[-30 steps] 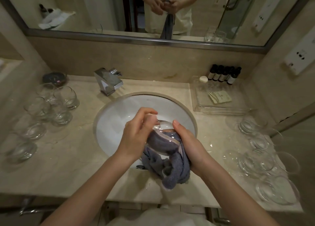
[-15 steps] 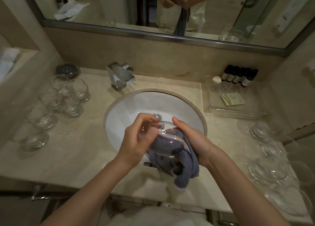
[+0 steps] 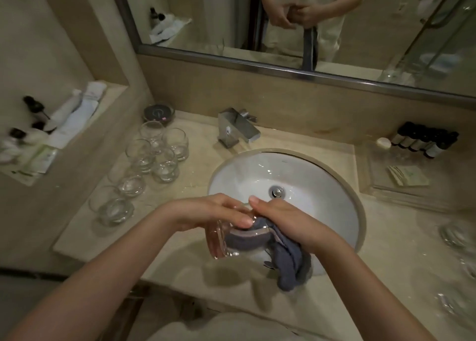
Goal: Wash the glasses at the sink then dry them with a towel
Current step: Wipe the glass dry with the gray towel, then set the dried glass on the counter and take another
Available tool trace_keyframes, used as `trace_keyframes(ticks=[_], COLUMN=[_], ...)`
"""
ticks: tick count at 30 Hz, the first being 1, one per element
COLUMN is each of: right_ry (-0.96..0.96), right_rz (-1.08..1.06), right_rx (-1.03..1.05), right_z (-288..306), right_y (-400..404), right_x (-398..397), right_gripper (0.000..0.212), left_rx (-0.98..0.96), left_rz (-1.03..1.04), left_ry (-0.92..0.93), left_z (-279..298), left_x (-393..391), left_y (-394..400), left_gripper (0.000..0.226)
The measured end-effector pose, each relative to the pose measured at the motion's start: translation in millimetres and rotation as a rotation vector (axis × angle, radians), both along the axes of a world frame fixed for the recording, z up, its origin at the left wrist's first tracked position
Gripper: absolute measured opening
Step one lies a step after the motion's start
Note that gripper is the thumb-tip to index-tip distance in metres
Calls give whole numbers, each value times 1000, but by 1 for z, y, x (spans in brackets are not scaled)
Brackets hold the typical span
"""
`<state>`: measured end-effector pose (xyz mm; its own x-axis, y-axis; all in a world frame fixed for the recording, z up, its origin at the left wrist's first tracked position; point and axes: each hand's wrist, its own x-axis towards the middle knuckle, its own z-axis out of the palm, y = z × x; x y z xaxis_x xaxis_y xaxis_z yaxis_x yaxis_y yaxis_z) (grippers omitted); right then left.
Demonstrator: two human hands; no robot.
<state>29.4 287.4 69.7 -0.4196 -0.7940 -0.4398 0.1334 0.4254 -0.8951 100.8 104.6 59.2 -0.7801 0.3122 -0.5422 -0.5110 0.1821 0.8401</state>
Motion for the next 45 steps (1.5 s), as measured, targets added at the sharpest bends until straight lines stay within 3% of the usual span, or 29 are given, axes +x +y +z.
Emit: trace_keyframes(ticks=[2,7,12,17,29,33,45], right_ry=[1,-39,-151,-168,-195,-167,-109], right_rz=[-153,-433,-718,-844,-935,-936,-969], right_rx=[-34,-42,-56,-94,-51,-30,18], right_z=[-1,-12,-24,-31,-37,-37,-42], right_y=[-16,-56,-89,-104,-122,-127,-137], right_x=[2,14,30,39,51,54,61], right_gripper=[53,47,40,40,39,39,39], left_rx=[-28,-65,-223,-440,-902,-1136,-1236], left_rz=[118,309,462,606,451,333,271], left_ry=[22,102,163,238,335,418,345], left_z=[-6,-26,-47,-63,-94,-96,-98], left_x=[7,24,40,44,39,37,37], left_y=[-17,-56,-84,-114,-167,-178,-196], left_gripper=[70,76,85,96,91,88,92])
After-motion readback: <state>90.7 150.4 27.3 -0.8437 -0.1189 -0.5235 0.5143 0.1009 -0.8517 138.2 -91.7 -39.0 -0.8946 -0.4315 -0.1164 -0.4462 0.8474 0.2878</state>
